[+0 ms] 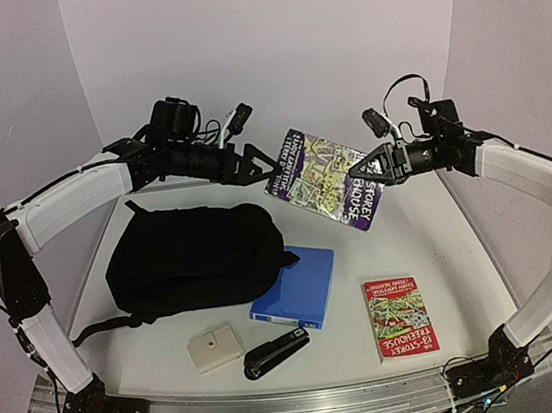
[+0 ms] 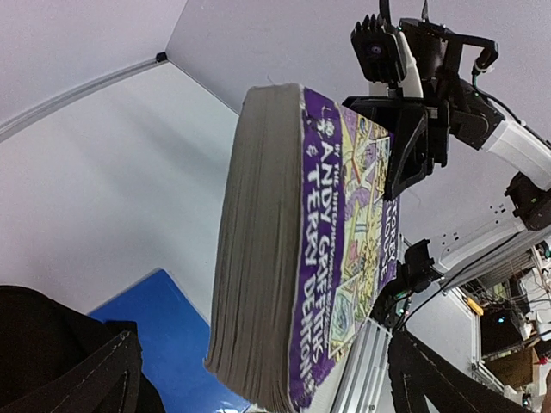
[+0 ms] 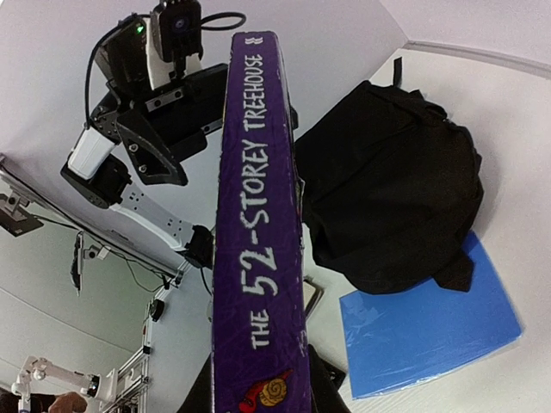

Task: Pack the student bag
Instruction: Pick up the book from the center of the board.

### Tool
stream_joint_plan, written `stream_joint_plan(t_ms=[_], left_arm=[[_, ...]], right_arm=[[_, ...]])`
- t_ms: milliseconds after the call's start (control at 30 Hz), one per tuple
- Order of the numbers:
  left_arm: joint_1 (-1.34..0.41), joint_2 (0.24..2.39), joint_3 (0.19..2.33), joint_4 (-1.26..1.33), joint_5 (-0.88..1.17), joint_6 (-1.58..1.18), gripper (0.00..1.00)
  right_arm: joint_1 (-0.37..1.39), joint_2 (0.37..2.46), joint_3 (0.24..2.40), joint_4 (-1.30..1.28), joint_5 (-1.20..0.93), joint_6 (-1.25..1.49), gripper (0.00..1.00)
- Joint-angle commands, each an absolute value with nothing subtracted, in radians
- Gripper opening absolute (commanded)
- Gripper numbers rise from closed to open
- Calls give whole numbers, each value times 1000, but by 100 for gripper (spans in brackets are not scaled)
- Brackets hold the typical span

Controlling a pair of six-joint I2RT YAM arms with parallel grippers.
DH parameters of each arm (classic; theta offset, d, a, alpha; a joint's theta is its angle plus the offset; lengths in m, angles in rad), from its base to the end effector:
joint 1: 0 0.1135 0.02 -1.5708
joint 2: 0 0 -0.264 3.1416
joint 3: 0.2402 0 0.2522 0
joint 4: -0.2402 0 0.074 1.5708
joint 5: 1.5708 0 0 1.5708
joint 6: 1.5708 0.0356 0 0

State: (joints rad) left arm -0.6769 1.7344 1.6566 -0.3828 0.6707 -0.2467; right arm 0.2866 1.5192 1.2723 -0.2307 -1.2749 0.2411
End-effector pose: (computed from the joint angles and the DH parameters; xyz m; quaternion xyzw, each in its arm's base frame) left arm 0.3004 -0.2698 0.3695 0.3407 0.7470 -0.4721 0.3209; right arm 0.3103 0.1269 0.3367 -0.3249 0.6793 0.5998 0.2707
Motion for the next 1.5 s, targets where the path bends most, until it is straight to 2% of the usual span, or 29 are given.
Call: stream_joint_plan(t_ms=[0,133,200,300,367,400,433,467,500,533,567,700,933,1033,1100,1167,1233,1367,1467], left_arm=[[-683,1767,1691,-402,757,-219,100],[-688,1780,1671,-363,868,-243,100],[-689,1773,1644,-309,943,-273,94],[-688,1749,1583,-188,1020,-340,60],[-688,1735,1552,-122,1045,-387,29],[-687,1730,1539,-92,1049,-407,16],[-687,1722,1526,-69,1047,-423,6],[-685,1713,1513,-40,1030,-444,1],[-679,1704,1493,1,1012,-471,0],[-670,1694,1472,42,999,-501,0],[-658,1684,1449,81,990,-532,0],[-609,1656,1358,313,955,-711,0],[-589,1696,1309,594,930,-934,0],[-589,1719,1306,663,921,-984,0],[-589,1730,1310,671,916,-996,0],[-589,1740,1313,687,922,-1010,0],[-589,1749,1315,694,931,-1020,0],[-590,1756,1316,696,961,-1028,0],[-590,1761,1320,694,983,-1033,0]], right_arm=[[344,1485,1274,-186,-1331,254,0],[384,1491,1269,-190,-1332,258,0],[392,1491,1268,-192,-1330,259,0],[394,1498,1273,-195,-1310,262,0],[394,1501,1279,-195,-1278,267,7],[394,1502,1284,-194,-1256,269,15],[394,1503,1290,-194,-1235,273,28],[393,1504,1297,-193,-1219,278,47],[393,1505,1303,-192,-1209,285,65],[393,1505,1308,-190,-1203,290,77],[392,1505,1312,-189,-1199,295,84],[392,1501,1302,-187,-1177,290,91],[394,1511,1274,-169,-1140,292,90],[394,1518,1274,-159,-1139,305,82],[394,1519,1274,-143,-1136,320,69],[394,1517,1274,-125,-1125,338,64],[394,1514,1281,-110,-1103,351,63],[394,1521,1301,-77,-1071,384,68],[394,1545,1312,-57,-1087,417,65]])
